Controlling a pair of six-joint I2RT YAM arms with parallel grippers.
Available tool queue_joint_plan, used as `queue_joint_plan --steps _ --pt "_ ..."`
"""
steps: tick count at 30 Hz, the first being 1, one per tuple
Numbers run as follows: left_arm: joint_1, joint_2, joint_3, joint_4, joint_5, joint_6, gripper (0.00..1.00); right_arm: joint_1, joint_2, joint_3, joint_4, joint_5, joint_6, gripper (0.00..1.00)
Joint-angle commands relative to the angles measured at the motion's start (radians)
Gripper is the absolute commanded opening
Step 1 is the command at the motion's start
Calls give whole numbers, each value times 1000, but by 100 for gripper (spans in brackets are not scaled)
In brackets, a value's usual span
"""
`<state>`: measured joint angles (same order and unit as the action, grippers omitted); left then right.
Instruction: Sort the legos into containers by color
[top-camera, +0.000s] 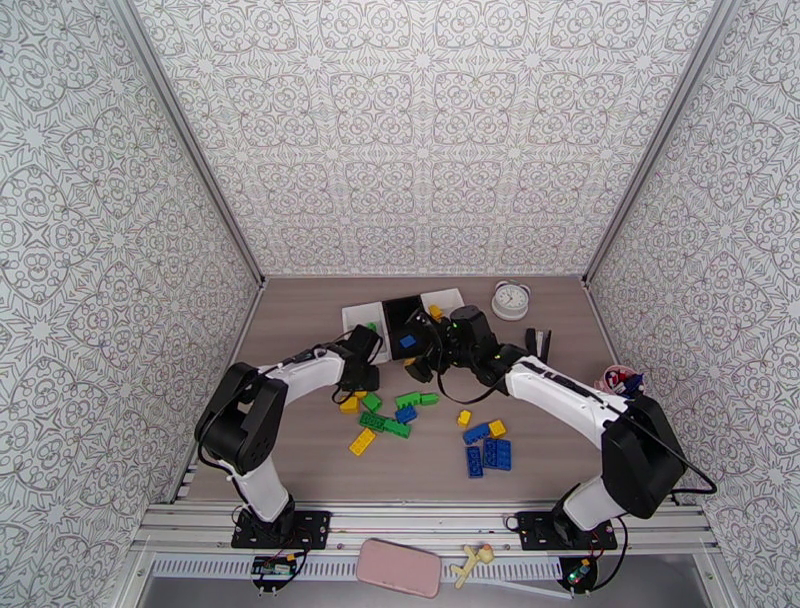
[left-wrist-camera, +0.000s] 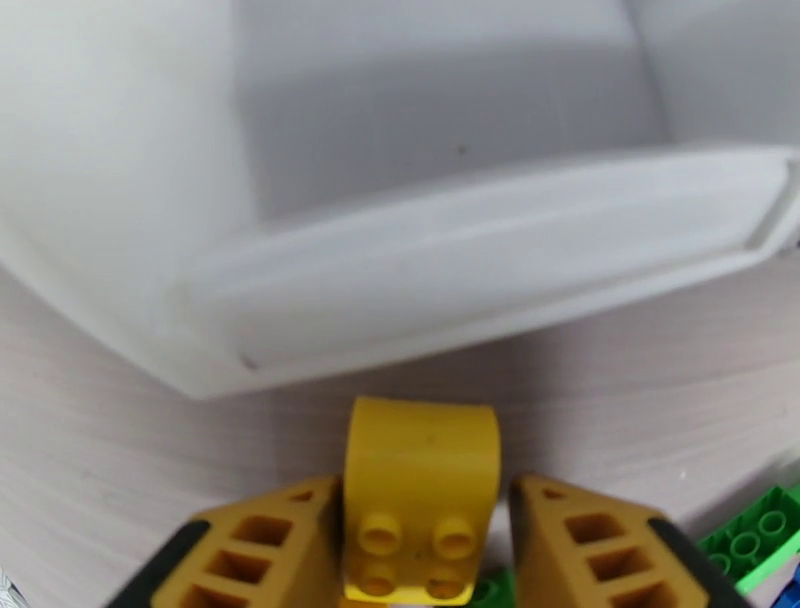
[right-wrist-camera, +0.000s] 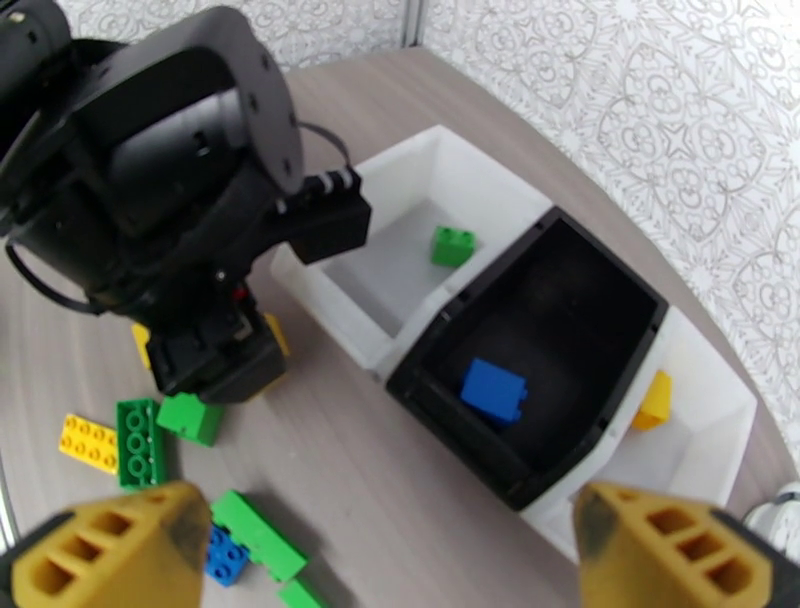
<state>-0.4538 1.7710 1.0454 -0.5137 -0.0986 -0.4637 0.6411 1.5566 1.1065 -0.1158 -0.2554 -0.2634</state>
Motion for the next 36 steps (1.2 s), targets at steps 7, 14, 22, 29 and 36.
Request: queue_joint_plan --steps 7,14,22,29,36 --pt "-23 -38 4 -8 -38 1 33 -6 -64 -36 -3 70 2 100" --pt "-64 -151 -52 141 -66 -19 32 -15 -121 -77 50 118 20 100" --pt "-113 -260 -105 402 -118 63 31 -74 -225 -169 177 174 110 99" --pt "-108 -198 -17 603 -11 100 32 -116 -291 -216 199 137 153 100" --pt "-122 -49 63 835 65 138 32 -129 -342 -266 206 150 167 100"
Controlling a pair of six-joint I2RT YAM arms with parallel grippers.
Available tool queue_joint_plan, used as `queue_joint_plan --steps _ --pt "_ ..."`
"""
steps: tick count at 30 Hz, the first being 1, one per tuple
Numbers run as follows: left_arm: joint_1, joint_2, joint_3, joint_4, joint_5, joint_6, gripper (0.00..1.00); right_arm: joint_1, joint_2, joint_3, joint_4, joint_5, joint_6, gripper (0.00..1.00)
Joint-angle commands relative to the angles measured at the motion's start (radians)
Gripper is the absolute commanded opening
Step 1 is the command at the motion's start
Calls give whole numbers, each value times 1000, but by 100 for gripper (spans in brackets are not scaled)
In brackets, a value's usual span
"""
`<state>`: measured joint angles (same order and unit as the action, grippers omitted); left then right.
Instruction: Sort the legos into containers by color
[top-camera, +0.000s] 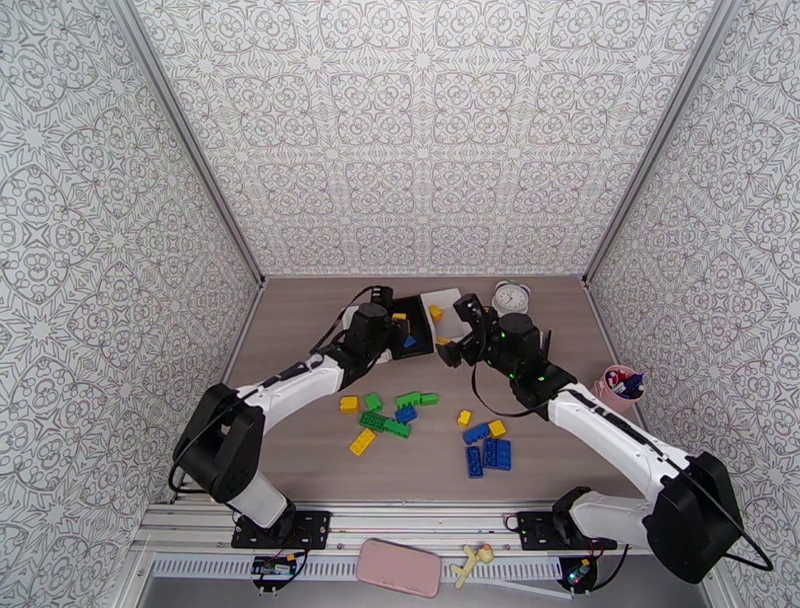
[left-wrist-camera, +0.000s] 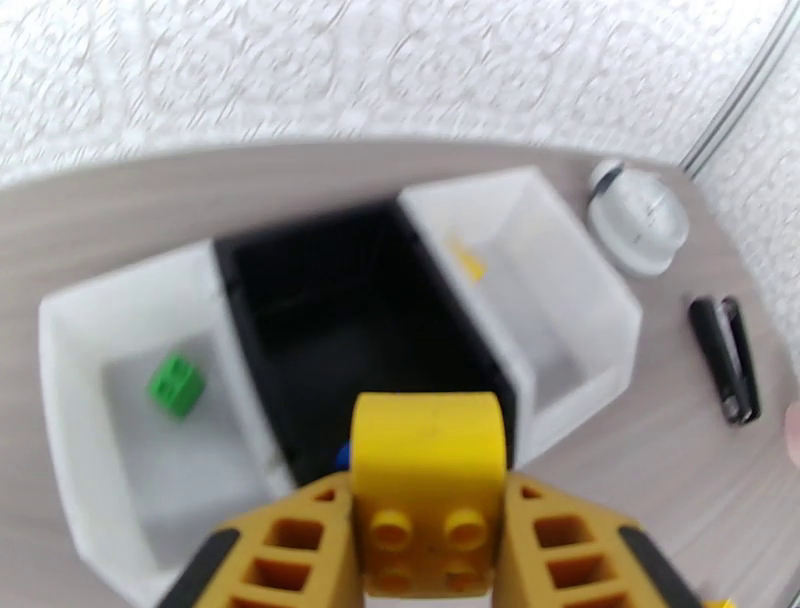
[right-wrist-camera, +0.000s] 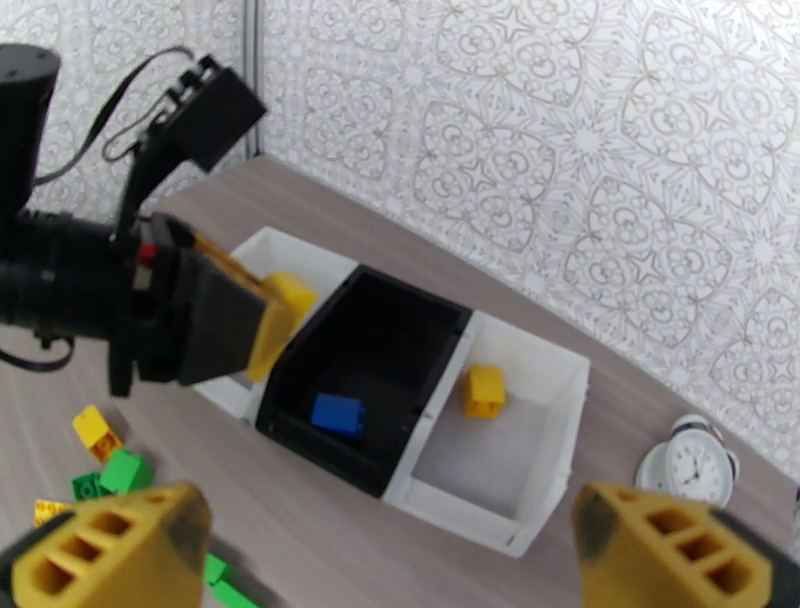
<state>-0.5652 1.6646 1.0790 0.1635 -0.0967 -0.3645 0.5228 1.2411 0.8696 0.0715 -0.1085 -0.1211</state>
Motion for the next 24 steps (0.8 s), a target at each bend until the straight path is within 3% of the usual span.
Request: queue_joint_plan --steps 1,12,20,24 --pt "-12 78 43 179 75 46 32 -13 -30 -35 19 4 26 100" --pt "-19 340 303 224 99 68 35 -23 -43 -72 35 7 40 100" --pt "-5 493 495 157 120 40 36 -31 -44 -66 26 15 34 100" --pt "-1 556 622 29 106 25 36 -34 -43 -60 24 14 31 100"
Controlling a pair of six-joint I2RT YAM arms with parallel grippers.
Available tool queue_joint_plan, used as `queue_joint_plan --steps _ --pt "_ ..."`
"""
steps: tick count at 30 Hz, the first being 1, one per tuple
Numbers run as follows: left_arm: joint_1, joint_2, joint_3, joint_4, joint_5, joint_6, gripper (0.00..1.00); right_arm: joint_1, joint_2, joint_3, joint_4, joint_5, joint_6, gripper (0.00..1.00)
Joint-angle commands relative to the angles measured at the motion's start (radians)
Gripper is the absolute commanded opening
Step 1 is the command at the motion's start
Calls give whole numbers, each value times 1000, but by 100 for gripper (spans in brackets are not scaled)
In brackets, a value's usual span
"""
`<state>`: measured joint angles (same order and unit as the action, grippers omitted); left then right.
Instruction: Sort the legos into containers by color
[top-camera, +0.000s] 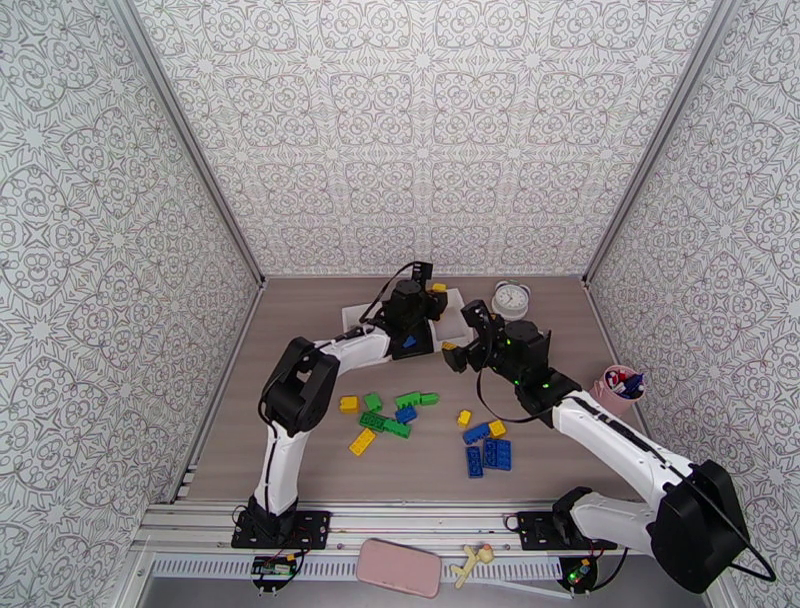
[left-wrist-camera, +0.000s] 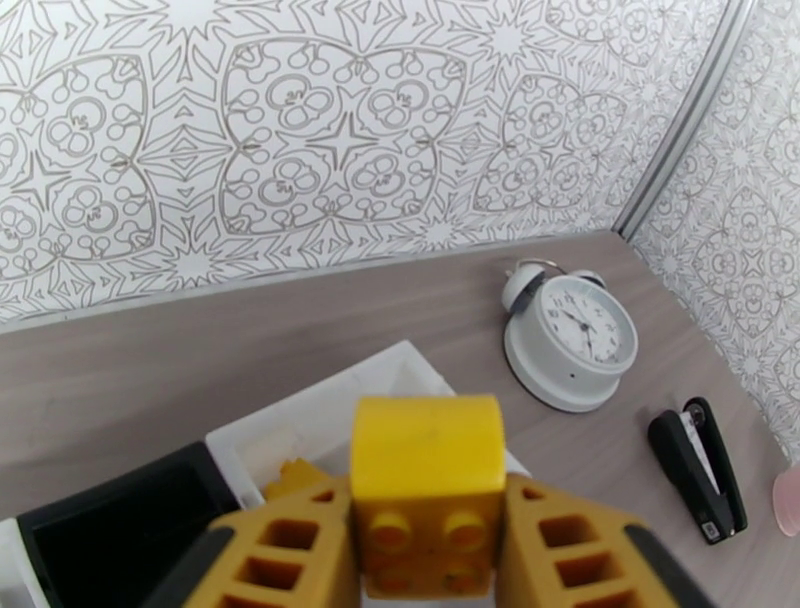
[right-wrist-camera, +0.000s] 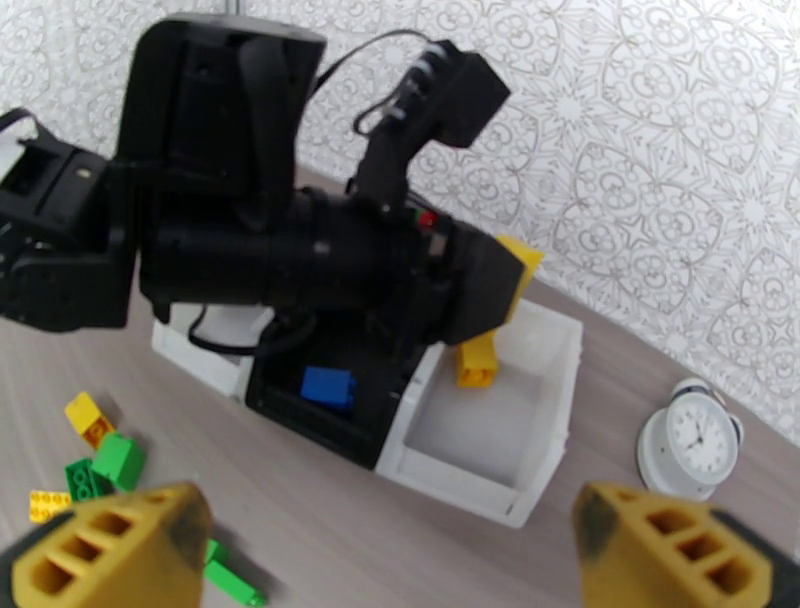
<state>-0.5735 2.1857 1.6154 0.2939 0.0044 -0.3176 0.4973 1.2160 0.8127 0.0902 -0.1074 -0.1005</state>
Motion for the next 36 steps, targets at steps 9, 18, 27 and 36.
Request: queue_joint_plan --steps 9,18,27,36 --pt "12 117 193 -180 10 -34 41 -14 -12 9 9 11 11 100" --pt "6 -42 78 -162 44 28 76 -15 -28 -8 30 121 48 100" --pt "-12 -315 -242 -47 141 164 100 -44 -83 -28 -77 359 216 100" --pt "-53 -564 -612 85 333 299 100 -54 -179 -56 -375 482 514 100"
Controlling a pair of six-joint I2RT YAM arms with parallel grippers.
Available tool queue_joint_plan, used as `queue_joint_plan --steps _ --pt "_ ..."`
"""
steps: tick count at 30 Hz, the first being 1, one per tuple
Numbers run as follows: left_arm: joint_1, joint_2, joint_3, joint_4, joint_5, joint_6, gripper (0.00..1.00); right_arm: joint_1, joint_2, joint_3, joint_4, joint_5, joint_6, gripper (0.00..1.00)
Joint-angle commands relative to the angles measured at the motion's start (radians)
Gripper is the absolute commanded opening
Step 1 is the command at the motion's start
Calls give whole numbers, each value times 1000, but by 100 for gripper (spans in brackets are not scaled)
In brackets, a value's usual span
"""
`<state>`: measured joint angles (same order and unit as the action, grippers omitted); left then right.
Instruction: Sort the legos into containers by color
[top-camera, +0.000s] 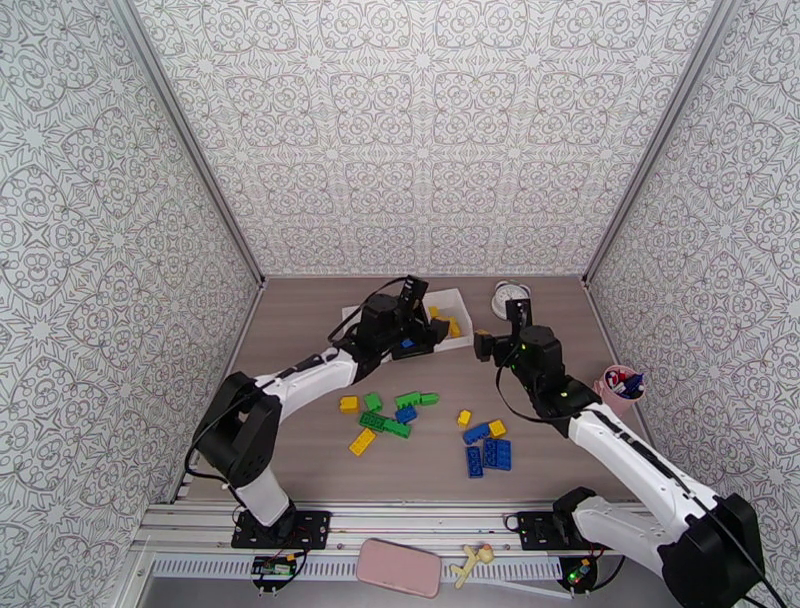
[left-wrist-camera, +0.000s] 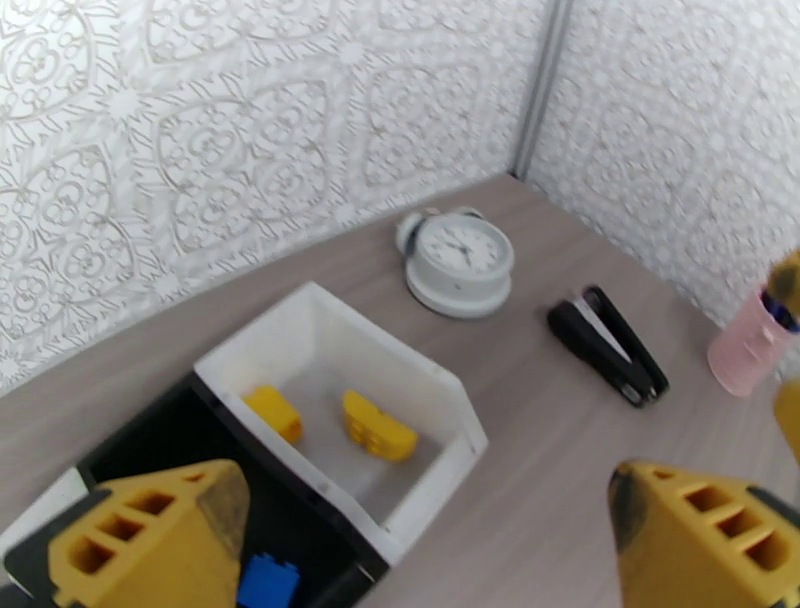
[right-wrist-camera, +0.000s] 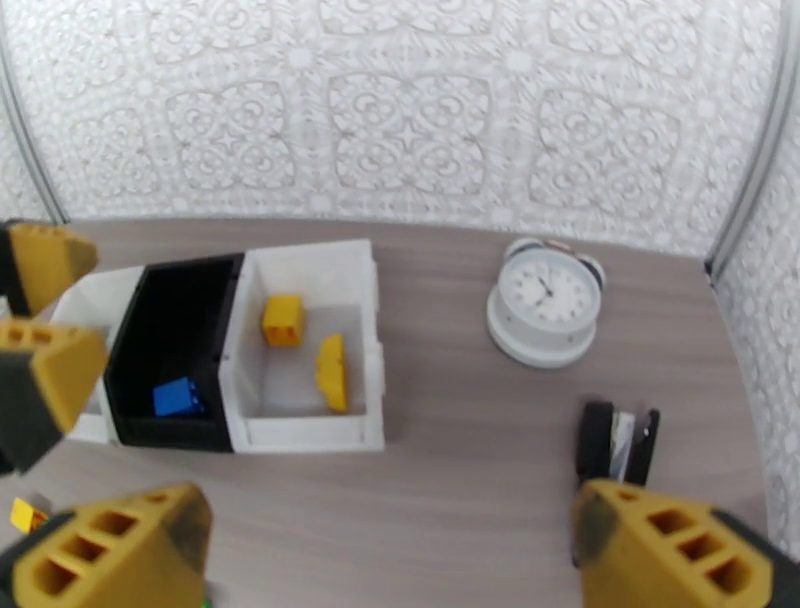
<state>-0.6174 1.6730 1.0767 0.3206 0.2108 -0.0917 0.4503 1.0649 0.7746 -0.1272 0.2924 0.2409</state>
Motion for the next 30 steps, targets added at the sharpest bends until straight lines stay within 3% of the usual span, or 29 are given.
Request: queue_joint_plan --steps 1,3,10,18,30 --pt "-11 -69 -98 54 171 83 100 -7 -34 -16 -211 92 235 100" --pt "-16 -105 -143 33 267 123 100 -7 -50 -20 -300 84 388 99" --pt "-34 -162 -204 -65 439 210 100 -8 -14 -22 -568 2 840 93" --pt "-39 -154 -184 -143 515 278 100 -7 70 -35 -625 -126 937 91" --pt "-71 -190 -240 -88 448 354 100 -7 131 -143 -493 -308 1072 86"
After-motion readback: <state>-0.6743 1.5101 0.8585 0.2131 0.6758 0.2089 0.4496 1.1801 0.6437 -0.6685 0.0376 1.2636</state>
